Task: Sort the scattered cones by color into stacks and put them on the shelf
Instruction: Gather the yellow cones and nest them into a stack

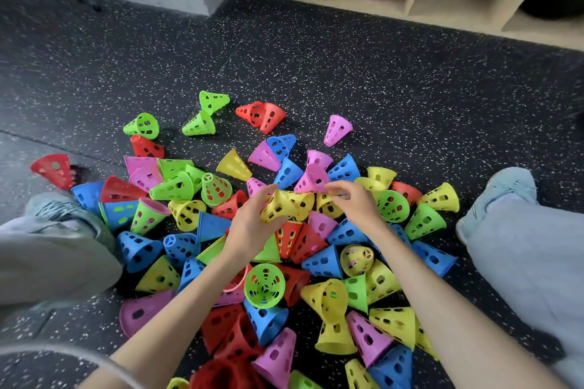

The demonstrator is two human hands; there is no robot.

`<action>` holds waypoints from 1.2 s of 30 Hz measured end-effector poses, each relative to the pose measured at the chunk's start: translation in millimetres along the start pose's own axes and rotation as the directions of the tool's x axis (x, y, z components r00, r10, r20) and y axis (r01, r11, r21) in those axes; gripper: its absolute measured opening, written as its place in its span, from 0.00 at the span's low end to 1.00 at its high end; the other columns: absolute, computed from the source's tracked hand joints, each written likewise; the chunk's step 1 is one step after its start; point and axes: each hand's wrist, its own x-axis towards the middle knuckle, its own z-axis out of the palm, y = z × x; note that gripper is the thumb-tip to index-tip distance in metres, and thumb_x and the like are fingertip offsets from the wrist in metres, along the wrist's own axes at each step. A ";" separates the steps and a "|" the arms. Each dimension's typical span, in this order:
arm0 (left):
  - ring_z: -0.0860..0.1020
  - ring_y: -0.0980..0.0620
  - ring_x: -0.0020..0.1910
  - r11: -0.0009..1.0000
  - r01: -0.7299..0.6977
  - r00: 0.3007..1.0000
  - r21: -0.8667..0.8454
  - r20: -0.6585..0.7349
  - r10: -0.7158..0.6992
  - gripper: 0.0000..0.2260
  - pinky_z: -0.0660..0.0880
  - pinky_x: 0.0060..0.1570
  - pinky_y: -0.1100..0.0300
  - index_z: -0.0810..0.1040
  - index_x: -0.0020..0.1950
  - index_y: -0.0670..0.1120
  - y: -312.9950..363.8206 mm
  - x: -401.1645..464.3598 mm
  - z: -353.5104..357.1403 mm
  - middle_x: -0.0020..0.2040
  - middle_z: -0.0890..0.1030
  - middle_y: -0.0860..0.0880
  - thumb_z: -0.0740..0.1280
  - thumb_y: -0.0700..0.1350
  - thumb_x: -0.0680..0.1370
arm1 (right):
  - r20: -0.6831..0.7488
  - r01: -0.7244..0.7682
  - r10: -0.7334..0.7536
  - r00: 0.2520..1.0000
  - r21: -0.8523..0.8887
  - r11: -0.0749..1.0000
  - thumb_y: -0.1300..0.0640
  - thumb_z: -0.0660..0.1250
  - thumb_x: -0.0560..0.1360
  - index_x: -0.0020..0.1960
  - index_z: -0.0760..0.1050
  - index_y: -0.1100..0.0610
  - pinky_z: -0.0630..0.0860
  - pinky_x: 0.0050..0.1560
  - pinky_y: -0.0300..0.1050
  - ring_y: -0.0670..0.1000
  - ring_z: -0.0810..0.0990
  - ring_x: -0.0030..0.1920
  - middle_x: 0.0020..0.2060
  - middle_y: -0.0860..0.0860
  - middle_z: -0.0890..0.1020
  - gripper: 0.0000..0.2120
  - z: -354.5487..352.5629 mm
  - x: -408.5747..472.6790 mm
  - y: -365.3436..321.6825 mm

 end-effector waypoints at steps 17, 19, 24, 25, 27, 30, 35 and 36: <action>0.75 0.53 0.69 0.998 -0.043 0.999 0.053 0.010 0.042 0.29 0.75 0.65 0.55 0.69 0.77 0.53 -2.8 -8.2 6.4 0.70 0.77 0.54 0.75 0.44 0.78 | 0.008 -0.060 0.061 0.998 -0.072 0.996 0.60 0.64 0.81 0.70 0.78 0.47 0.72 0.34 0.32 0.43 0.81 0.40 0.58 0.52 0.85 0.19 3.6 -19.2 13.8; 0.75 0.54 0.69 0.998 -0.042 0.999 0.050 0.009 0.042 0.29 0.74 0.65 0.56 0.69 0.77 0.54 -3.5 -9.7 4.6 0.70 0.77 0.54 0.75 0.44 0.77 | -0.004 -0.077 0.077 0.997 -0.060 0.995 0.61 0.65 0.81 0.69 0.78 0.47 0.80 0.45 0.41 0.52 0.83 0.58 0.63 0.48 0.82 0.19 7.6 -21.1 8.2; 0.75 0.54 0.69 0.998 -0.013 1.000 0.055 -0.015 0.014 0.30 0.76 0.65 0.52 0.68 0.77 0.55 -6.7 -14.9 0.6 0.70 0.77 0.55 0.75 0.46 0.77 | -0.191 -0.113 0.117 0.975 0.033 0.993 0.62 0.64 0.81 0.62 0.83 0.55 0.80 0.44 0.43 0.54 0.84 0.51 0.60 0.50 0.85 0.13 11.9 -27.9 3.7; 0.75 0.54 0.68 0.998 -0.012 1.000 0.055 -0.017 0.013 0.30 0.76 0.64 0.51 0.68 0.77 0.55 -7.2 -16.1 0.1 0.70 0.77 0.55 0.75 0.47 0.77 | -0.235 -0.114 0.124 0.964 0.055 0.992 0.62 0.64 0.81 0.61 0.84 0.57 0.77 0.44 0.38 0.50 0.83 0.52 0.59 0.50 0.85 0.12 11.1 -28.8 2.7; 0.76 0.54 0.67 0.999 -0.013 1.000 0.038 -0.019 0.013 0.30 0.77 0.64 0.50 0.69 0.77 0.56 -7.1 -18.8 -1.2 0.69 0.78 0.56 0.75 0.47 0.77 | -0.325 -0.108 0.124 0.938 0.067 0.992 0.62 0.65 0.81 0.58 0.85 0.58 0.72 0.41 0.35 0.47 0.81 0.50 0.55 0.50 0.86 0.11 8.2 -31.3 -1.0; 0.76 0.54 0.67 0.999 -0.010 1.000 0.031 -0.029 0.011 0.30 0.76 0.64 0.51 0.69 0.76 0.54 -4.2 -23.9 -4.0 0.70 0.78 0.56 0.76 0.47 0.77 | -0.436 -0.091 0.129 0.891 0.107 0.990 0.63 0.65 0.81 0.54 0.85 0.57 0.72 0.38 0.31 0.46 0.81 0.47 0.51 0.49 0.86 0.10 3.1 -37.8 -8.9; 0.76 0.54 0.67 0.999 -0.023 0.998 0.037 -0.053 0.025 0.30 0.76 0.65 0.52 0.70 0.76 0.53 6.6 -31.9 -11.1 0.70 0.78 0.54 0.76 0.48 0.76 | -0.472 -0.017 0.104 0.875 0.185 0.983 0.62 0.67 0.79 0.57 0.80 0.53 0.75 0.42 0.39 0.46 0.82 0.45 0.45 0.45 0.83 0.10 0.9 -49.5 -29.5; 0.76 0.53 0.68 0.999 -0.027 0.998 0.036 -0.056 0.029 0.30 0.76 0.65 0.52 0.70 0.76 0.53 8.7 -33.4 -12.9 0.70 0.78 0.54 0.76 0.48 0.76 | -0.445 0.001 0.089 0.891 0.198 0.980 0.62 0.68 0.79 0.59 0.79 0.52 0.72 0.41 0.37 0.44 0.81 0.44 0.45 0.45 0.83 0.11 2.1 -52.1 -35.3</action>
